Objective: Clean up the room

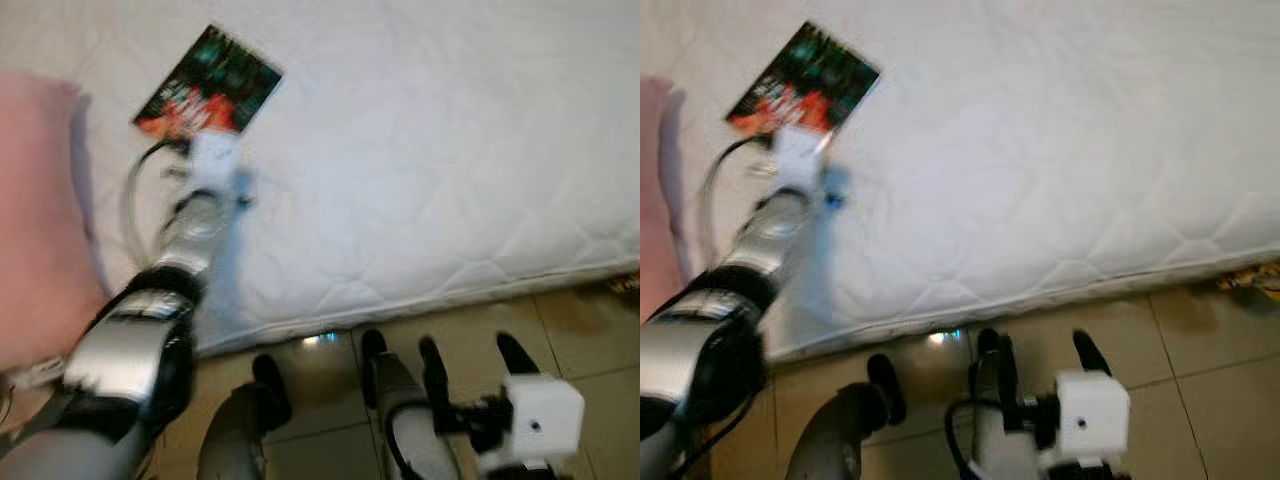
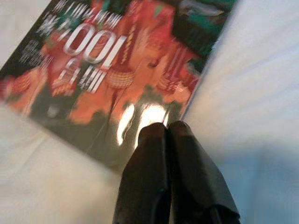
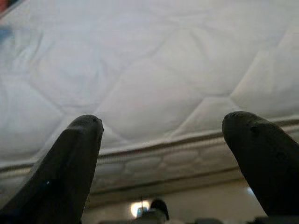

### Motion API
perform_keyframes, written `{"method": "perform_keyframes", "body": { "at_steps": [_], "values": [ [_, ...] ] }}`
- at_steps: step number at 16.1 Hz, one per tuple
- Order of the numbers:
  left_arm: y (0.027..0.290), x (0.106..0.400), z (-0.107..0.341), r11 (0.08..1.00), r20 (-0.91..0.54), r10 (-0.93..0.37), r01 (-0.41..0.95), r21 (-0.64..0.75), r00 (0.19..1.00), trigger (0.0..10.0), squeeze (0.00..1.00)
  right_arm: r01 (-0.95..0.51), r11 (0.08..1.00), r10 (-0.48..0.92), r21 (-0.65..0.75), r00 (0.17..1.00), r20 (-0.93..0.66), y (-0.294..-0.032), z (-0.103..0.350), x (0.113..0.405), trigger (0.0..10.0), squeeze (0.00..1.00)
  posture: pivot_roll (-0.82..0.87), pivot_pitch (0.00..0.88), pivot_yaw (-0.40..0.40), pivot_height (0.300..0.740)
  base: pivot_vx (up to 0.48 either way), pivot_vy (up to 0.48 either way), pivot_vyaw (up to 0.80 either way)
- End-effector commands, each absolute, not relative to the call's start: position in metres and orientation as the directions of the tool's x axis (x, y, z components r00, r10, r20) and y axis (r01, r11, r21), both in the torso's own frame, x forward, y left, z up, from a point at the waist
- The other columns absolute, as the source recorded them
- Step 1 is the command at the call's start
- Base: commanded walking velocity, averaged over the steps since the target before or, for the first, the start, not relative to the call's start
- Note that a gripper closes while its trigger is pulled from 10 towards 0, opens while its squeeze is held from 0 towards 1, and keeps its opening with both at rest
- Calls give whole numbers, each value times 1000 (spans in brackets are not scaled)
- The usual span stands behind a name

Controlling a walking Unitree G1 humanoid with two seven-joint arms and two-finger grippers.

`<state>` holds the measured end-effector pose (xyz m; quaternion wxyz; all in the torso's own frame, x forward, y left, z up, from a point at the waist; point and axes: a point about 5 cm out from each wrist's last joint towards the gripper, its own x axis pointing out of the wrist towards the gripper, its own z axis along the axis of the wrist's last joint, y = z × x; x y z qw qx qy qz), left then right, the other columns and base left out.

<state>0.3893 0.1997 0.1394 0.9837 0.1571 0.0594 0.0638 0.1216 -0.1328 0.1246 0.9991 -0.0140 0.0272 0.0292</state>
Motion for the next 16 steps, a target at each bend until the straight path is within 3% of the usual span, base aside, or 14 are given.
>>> {"method": "perform_keyframes", "body": {
  "at_steps": [1,3,5,7,9,10,11,12,15,16],
  "values": [
    [248,349,78,930,-327,275,-163,330,904,0,0,-50,999,48,-17,994,-101,-136,114,122,10000,0,-405,369,69,740,0,0,0],
    [296,316,62,902,-343,355,-223,369,870,0,0,-77,997,75,-10,994,-81,-136,110,135,10000,0,-339,337,65,740,0,0,0],
    [312,300,57,894,-324,377,-249,374,868,0,0,-101,995,101,-1,992,-69,-135,105,150,10000,0,-279,303,61,740,0,0,0],
    [308,295,65,899,-247,356,-259,352,901,0,0,-132,991,132,4,991,-35,-132,103,172,10000,0,-221,248,49,740,0,0,0],
    [275,308,76,931,-157,295,-246,270,943,0,0,-147,989,147,9,989,0,-131,102,192,10000,0,-187,197,44,740,0,0,0],
    [268,311,76,931,-154,303,-258,257,940,3882,0,-140,990,140,19,990,4,-132,101,196,10000,0,-186,190,45,740,0,0,0],
    [260,316,77,935,-146,294,-251,252,945,10000,0,-133,991,133,28,991,9,-133,101,202,10000,0,-187,165,46,740,0,0,0],
    [217,329,89,973,-87,202,-189,135,976,10000,0,-101,993,99,55,994,42,-138,105,220,10000,0,-176,111,52,740,0,0,0],
    [155,327,123,999,39,44,-43,-24,998,10000,31,-62,996,56,65,994,92,-146,107,249,10000,0,-142,38,60,740,0,0,0],
    [147,328,128,999,61,25,-22,-42,998,10000,1000,-54,996,47,72,994,95,-146,108,253,10000,0,-132,23,59,740,0,0,0]
  ]
}}
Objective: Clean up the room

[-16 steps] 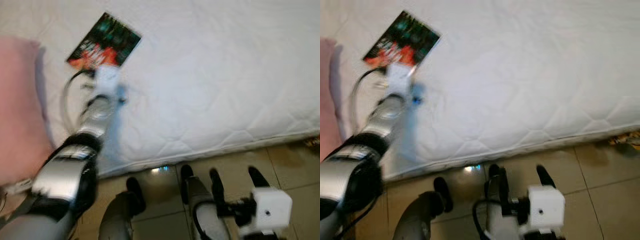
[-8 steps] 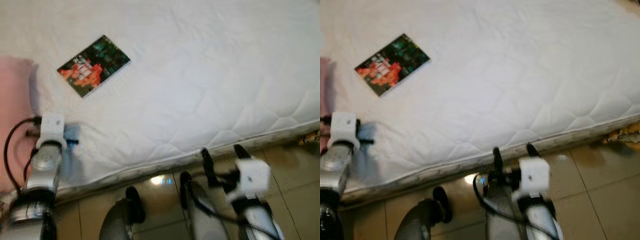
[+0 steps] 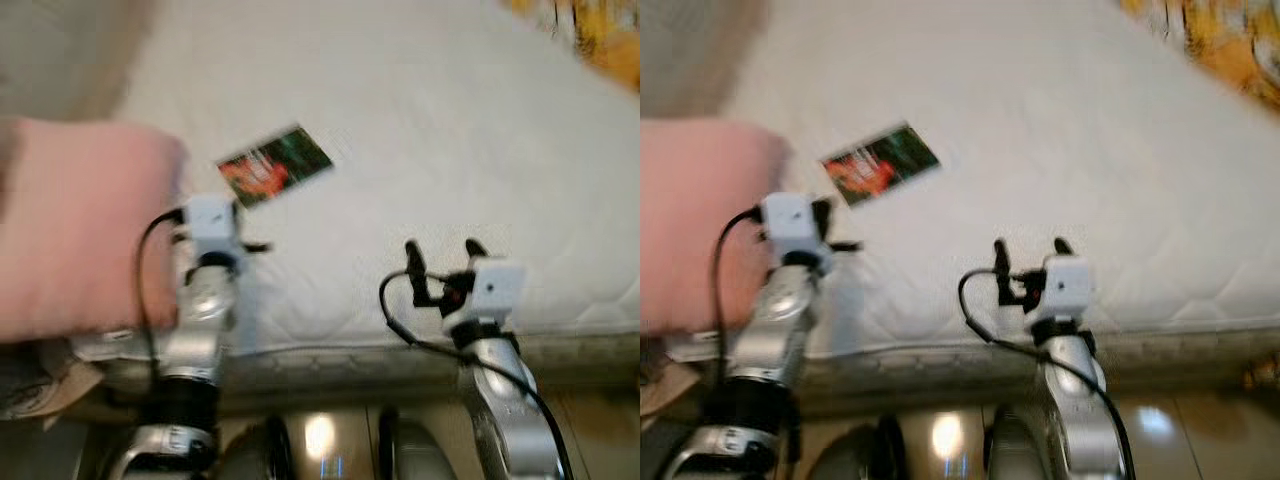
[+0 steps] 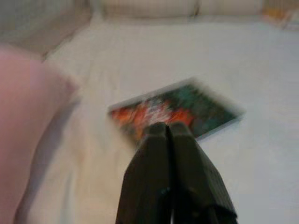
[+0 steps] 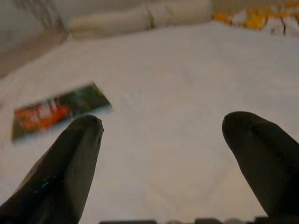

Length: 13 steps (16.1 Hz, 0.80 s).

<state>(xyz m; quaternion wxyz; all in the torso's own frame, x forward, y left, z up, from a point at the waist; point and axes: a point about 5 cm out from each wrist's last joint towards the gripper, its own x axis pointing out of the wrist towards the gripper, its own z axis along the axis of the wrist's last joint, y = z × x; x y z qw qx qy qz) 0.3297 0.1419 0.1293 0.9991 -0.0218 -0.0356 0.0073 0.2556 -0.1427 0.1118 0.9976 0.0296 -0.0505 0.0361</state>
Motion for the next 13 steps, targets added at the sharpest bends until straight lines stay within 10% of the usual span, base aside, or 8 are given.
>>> {"method": "perform_keyframes", "body": {
  "at_steps": [1,9,13],
  "values": [
    [134,330,135,997,73,6,0,-82,997,10000,1000,-40,995,31,89,994,101,-148,108,261,10000,0,-120,2,57,740,0,0,0],
    [121,332,124,995,11,-60,59,76,998,10000,1000,-19,987,0,158,993,120,-146,107,285,10000,0,-105,0,54,740,0,0,0],
    [156,329,102,996,-44,5,-1,91,999,10000,1000,-10,982,-12,190,993,114,-152,104,283,10000,0,-104,0,43,740,0,0,0]
  ]
}}
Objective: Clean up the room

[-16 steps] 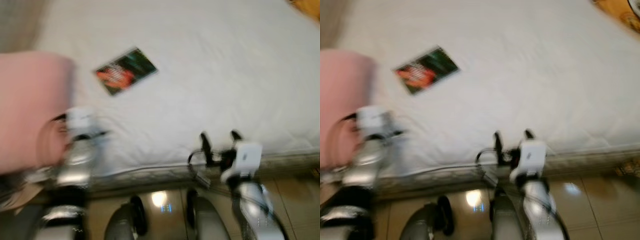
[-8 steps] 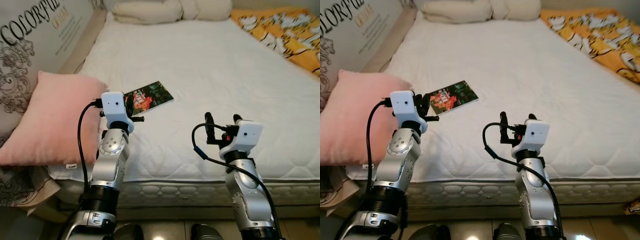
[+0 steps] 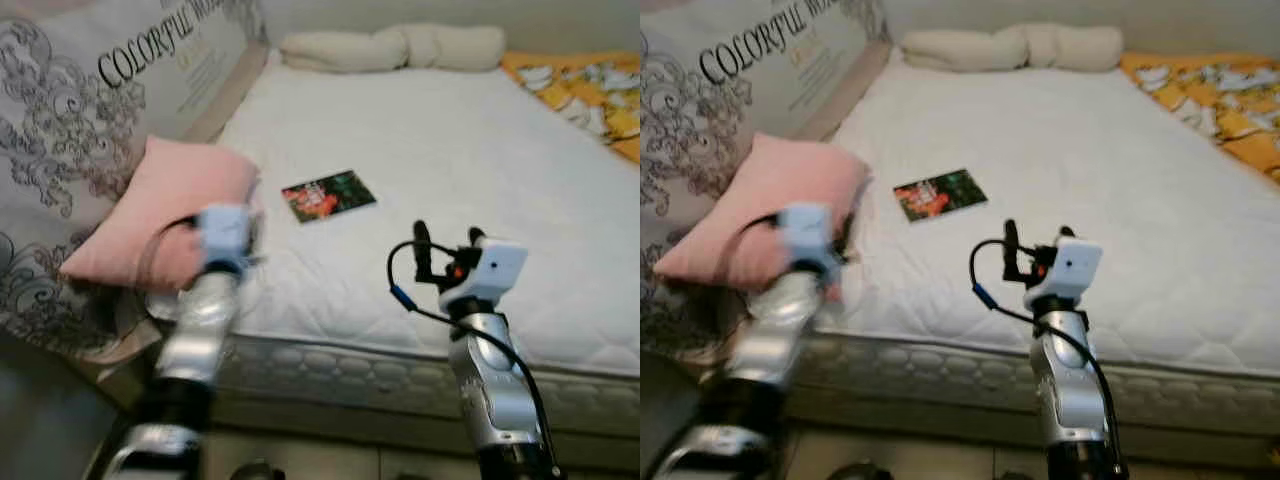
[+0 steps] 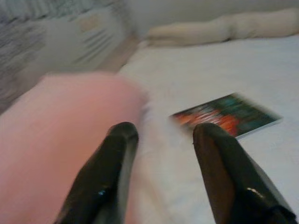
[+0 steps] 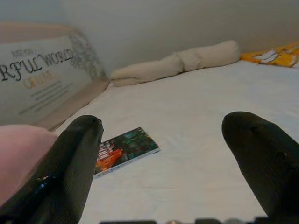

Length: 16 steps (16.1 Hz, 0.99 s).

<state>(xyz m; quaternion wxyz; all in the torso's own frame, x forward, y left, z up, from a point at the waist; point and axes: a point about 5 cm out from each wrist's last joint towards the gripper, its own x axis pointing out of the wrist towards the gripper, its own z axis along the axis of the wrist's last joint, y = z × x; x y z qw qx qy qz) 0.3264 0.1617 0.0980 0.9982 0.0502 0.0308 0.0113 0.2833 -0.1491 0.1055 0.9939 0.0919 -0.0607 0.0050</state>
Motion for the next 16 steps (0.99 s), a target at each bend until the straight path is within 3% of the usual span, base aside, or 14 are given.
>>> {"method": "perform_keyframes", "body": {
  "at_steps": [1,5,8,16],
  "values": [
    [152,328,101,994,-48,-14,19,111,999,10000,1000,0,980,-21,197,994,104,-155,102,285,10000,0,-99,0,45,740,0,0,0],
    [153,325,88,990,-124,-10,27,137,992,10000,1000,21,977,-45,213,993,108,-164,104,290,10000,0,-82,0,41,740,0,0,0],
    [159,326,86,1000,-140,-2,5,19,990,10000,1000,9,981,-32,196,993,114,-163,102,288,10000,0,-81,0,38,740,0,0,0],
    [158,328,91,996,-108,-28,37,85,994,10000,1000,-3,983,-19,183,993,118,-159,100,291,10000,0,-70,0,44,740,0,0,0]
  ]
}}
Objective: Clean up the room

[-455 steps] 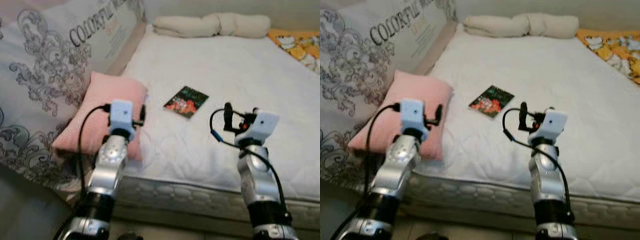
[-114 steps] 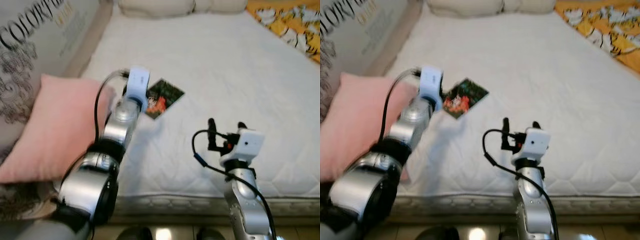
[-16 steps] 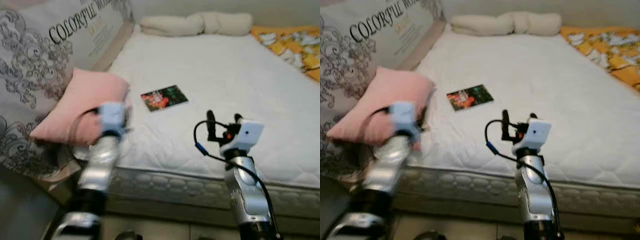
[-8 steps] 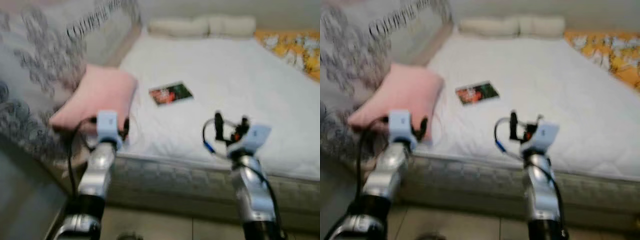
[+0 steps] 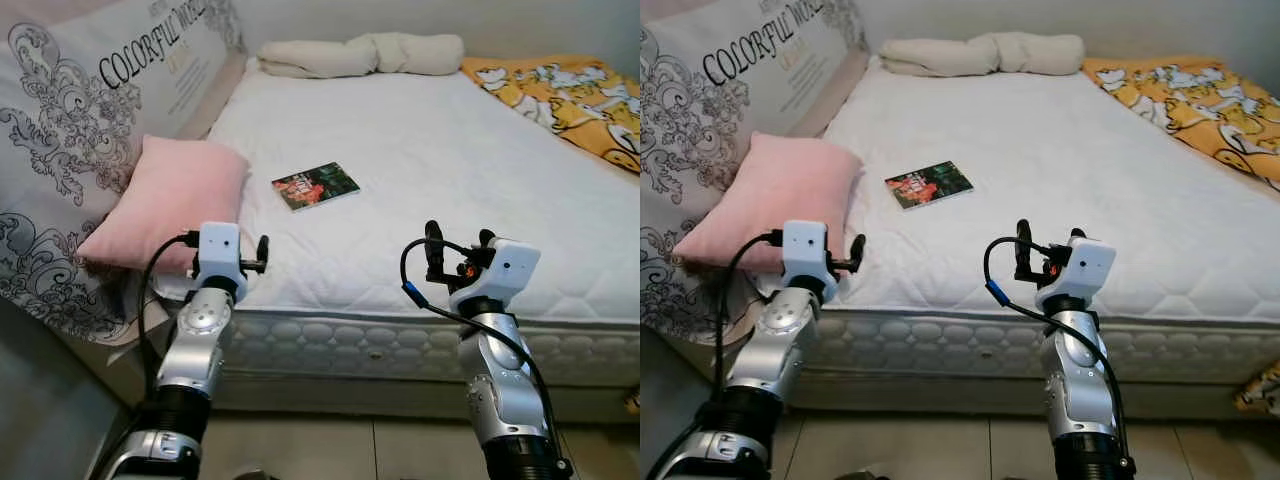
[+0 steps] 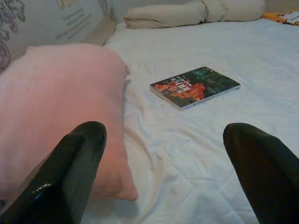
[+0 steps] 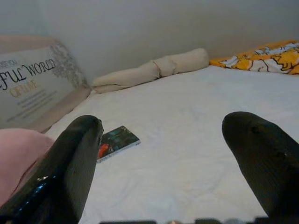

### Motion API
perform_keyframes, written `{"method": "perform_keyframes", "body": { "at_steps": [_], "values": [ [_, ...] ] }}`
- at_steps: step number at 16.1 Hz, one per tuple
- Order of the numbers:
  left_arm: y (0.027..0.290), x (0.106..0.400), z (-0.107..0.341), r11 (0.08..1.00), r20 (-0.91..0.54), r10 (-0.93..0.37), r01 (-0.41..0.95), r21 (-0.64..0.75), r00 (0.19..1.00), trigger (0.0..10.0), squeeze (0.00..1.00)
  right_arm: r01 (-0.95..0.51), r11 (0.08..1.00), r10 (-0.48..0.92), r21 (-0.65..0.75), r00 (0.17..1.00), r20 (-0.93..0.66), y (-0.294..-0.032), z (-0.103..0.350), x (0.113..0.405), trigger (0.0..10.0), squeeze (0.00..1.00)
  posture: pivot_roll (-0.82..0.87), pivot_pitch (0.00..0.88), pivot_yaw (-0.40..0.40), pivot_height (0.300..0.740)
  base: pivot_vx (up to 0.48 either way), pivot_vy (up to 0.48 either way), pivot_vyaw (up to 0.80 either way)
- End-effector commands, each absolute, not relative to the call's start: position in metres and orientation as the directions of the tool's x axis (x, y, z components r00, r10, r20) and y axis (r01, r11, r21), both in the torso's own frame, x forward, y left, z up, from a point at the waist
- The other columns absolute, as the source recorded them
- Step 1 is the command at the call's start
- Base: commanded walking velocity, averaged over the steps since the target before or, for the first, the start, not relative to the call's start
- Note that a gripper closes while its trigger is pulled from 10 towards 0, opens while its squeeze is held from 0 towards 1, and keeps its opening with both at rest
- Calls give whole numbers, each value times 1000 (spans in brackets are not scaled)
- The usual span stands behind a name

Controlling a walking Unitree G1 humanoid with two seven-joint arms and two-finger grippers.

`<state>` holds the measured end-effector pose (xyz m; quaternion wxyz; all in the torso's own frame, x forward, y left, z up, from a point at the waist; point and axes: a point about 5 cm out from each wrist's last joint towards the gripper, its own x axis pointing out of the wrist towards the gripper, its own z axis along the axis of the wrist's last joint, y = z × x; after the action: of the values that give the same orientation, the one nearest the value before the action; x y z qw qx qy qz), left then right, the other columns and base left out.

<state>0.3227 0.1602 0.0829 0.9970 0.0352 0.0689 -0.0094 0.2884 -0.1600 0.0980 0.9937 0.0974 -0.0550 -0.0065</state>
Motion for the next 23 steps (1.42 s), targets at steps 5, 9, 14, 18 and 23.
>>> {"method": "perform_keyframes", "body": {
  "at_steps": [5,9,14,18,23],
  "values": [
    [163,332,96,997,-78,-7,13,77,997,10000,0,-11,985,-9,173,993,114,-158,100,294,10000,0,-62,0,40,740,0,0,0],
    [162,331,104,999,-11,-15,15,-36,1000,10000,133,26,983,-54,180,987,151,-163,103,294,10000,0,-56,0,38,740,0,0,0],
    [170,330,107,998,20,2,-1,-56,1000,10000,1000,67,980,-78,187,996,53,-177,77,272,10000,0,-56,0,36,740,0,0,0],
    [168,333,112,1000,44,-18,18,2,999,10000,482,64,987,-66,149,998,10,-182,70,268,10000,0,-64,0,33,740,0,0,0],
    [158,333,112,999,49,-45,45,-1,998,10000,0,40,993,-38,113,999,-14,-184,75,278,10000,0,-69,0,28,740,0,0,0]
  ]
}}
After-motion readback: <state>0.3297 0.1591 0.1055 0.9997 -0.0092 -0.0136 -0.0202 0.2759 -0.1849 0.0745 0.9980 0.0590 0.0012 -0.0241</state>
